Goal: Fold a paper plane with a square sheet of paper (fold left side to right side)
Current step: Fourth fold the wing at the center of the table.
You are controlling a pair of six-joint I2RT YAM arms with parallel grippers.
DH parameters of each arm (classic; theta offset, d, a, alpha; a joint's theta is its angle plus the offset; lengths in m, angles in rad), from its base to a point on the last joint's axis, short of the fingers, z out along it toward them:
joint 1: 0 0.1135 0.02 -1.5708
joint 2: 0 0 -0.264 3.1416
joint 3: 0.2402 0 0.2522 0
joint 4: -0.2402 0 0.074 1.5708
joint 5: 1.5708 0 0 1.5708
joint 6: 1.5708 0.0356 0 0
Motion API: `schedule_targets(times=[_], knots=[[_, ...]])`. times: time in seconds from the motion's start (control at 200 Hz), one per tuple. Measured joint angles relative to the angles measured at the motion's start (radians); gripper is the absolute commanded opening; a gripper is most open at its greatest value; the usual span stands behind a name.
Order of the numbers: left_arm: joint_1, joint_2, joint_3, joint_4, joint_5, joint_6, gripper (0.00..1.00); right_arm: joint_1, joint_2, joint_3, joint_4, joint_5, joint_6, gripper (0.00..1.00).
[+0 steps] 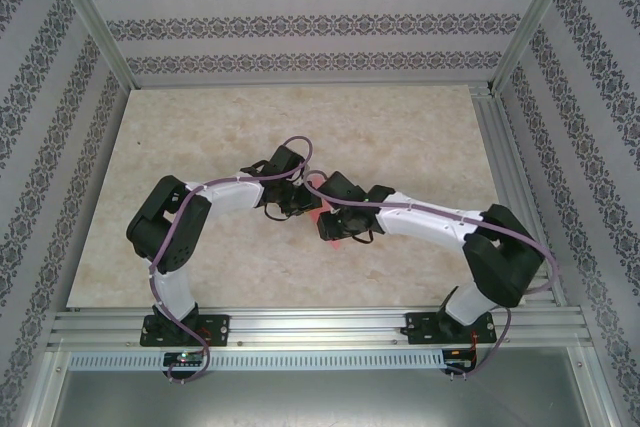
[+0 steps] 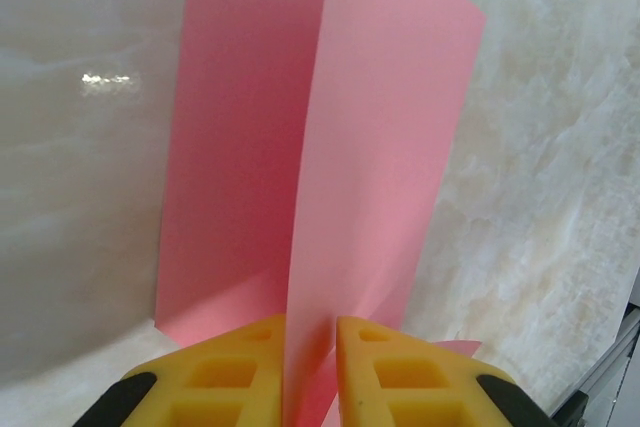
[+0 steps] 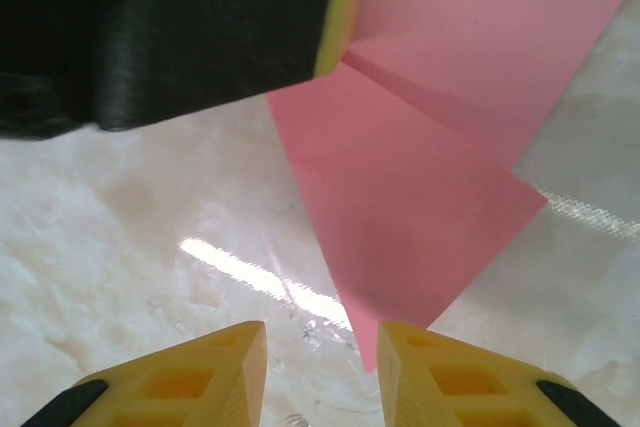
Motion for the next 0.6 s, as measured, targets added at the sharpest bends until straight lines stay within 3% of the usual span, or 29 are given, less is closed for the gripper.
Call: schedule_targets(times=[0.599], knots=[[-0.001,0.006,0.002,-0.015,-0.015,-0.031,0.21,0.036,0.141,0.102,-0.058,0.127,0.005,0.31]])
